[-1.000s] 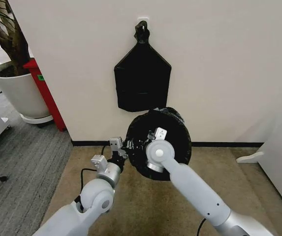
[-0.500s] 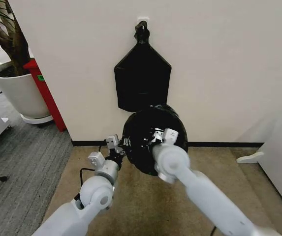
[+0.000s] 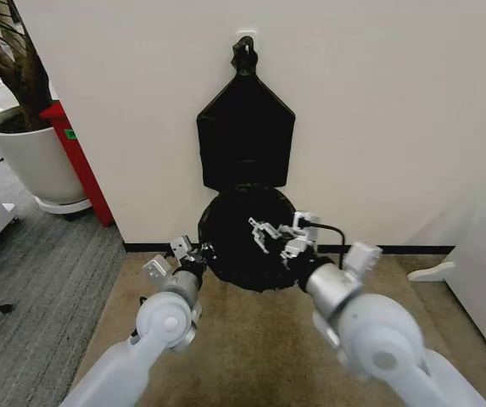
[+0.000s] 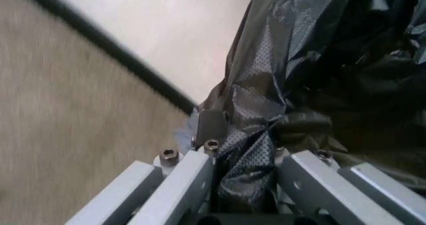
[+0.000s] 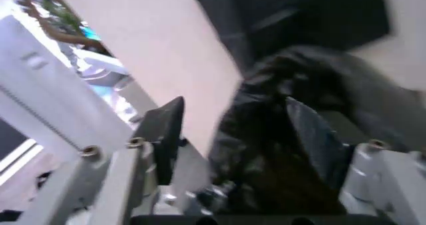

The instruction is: Place the garbage bag over the trash bin.

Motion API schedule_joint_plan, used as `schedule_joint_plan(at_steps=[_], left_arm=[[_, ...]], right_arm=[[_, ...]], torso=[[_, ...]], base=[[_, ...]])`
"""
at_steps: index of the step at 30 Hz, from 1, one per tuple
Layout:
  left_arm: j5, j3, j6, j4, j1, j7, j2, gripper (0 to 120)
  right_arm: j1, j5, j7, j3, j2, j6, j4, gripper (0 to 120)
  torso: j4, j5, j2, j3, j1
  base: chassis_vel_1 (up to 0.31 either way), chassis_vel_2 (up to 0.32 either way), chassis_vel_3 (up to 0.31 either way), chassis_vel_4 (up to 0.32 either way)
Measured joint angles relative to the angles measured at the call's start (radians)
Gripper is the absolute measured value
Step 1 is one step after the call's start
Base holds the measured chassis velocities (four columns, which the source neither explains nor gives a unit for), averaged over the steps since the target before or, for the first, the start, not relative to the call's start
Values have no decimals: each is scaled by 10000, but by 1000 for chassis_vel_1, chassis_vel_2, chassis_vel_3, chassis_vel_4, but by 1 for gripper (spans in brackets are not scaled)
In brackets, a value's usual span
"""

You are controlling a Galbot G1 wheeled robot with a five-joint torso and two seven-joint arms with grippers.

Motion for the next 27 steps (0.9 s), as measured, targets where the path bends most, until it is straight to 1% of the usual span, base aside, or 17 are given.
schedule_joint_plan(at_steps=[1, 3, 4, 6, 8, 11, 12, 15, 17, 20, 21, 27], left_arm=[[-334, -26, 29, -27, -24, -154, 2, 1], [-1216, -93, 93, -125, -85, -529, 27, 1], [-1216, -93, 93, -125, -85, -529, 27, 1], [-1938, -151, 197, -192, -115, -734, 64, 1], [-2991, -241, 367, -186, -135, -953, 120, 1], [-4014, -327, 491, -17, -166, -1331, 92, 1], [-4014, -327, 491, -17, -166, -1331, 92, 1], [-4784, -369, 611, 128, -178, -1617, 50, 1], [-5045, -398, 613, 175, -218, -1783, 42, 1], [-5403, -439, 654, 181, -269, -1890, 41, 1], [-5635, -452, 691, 182, -325, -1993, 7, 1], [-5707, -454, 724, 210, -379, -2042, -8, 1]], right_arm=[[-337, 17, -181, 343, -7, -68, -17, 59], [-1204, 73, -900, 1408, 28, -98, -241, 69], [-1204, 73, -900, 1408, 28, -98, -241, 69], [-1829, 178, -1820, 2223, 104, -95, -472, 76], [-2654, 761, -3100, 3210, 253, -11, -763, 86], [-3454, 1615, -3973, 3960, 503, 65, -933, 97], [-3454, 1615, -3973, 3960, 503, 65, -933, 97], [-4269, 1983, -4642, 4473, 869, 21, -1151, 100], [-4639, 1979, -4801, 4578, 1075, 7, -1229, 100], [-4900, 1654, -4971, 4538, 1220, -3, -1405, 100], [-5078, 1281, -5141, 4426, 1367, 27, -1613, 100], [-5347, 651, -5186, 4144, 1741, 135, -1778, 100]], torso=[[-1, 0, 0, 0, 0], [-2, 0, 0, 0, 0], [-2, 0, 0, 0, 0], [-1, 2, 0, 0, 0], [0, 0, 0, 0, 0], [-1, -1, 0, 0, 0], [-1, -1, 0, 0, 0], [-1, -2, 0, 0, 0], [-2, -4, 0, 0, 0], [1, -4, 0, 0, 0], [0, -3, 0, 0, 0], [0, -5, 0, 1, 0]], base=[[0, 0, 0, 0], [0, 0, 0, 0], [0, 0, 0, 0], [0, 0, 0, 0], [0, 0, 0, 0], [0, 0, 0, 0], [0, 0, 0, 0], [0, 0, 0, 0], [0, 0, 0, 0], [0, 0, 0, 0], [0, 0, 0, 0], [0, 0, 0, 0]])
